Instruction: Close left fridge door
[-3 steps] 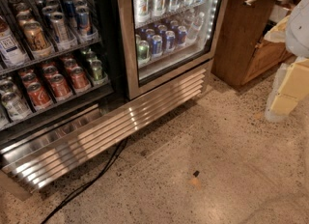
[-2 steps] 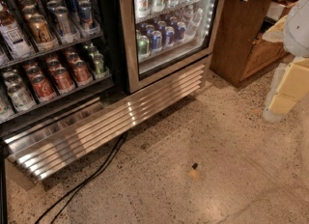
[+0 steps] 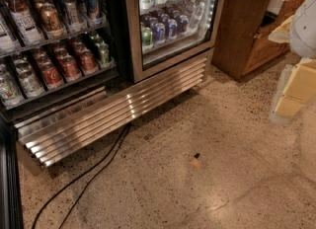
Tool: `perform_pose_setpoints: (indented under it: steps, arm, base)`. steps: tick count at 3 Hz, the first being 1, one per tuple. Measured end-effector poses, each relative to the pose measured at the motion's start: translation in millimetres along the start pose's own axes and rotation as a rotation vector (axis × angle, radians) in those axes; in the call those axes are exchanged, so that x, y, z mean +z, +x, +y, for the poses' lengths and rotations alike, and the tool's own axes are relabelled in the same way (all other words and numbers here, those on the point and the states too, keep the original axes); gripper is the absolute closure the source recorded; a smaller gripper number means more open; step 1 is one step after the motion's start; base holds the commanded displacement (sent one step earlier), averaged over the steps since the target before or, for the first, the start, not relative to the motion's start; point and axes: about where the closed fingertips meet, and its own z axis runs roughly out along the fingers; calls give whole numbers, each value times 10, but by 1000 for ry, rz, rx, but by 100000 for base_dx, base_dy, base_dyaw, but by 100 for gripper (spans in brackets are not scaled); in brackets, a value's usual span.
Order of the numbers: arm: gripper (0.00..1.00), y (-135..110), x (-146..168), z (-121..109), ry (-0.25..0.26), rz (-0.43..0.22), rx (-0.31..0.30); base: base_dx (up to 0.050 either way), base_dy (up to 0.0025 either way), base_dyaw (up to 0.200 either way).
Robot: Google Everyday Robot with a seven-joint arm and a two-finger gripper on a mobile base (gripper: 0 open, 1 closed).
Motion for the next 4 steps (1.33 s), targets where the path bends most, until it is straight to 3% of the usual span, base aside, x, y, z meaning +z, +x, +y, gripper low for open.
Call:
perform_pose_setpoints:
  steps: [4]
  arm:
    - [0, 0, 0, 0, 0, 0, 0]
  base:
    - [-5002, 3, -19]
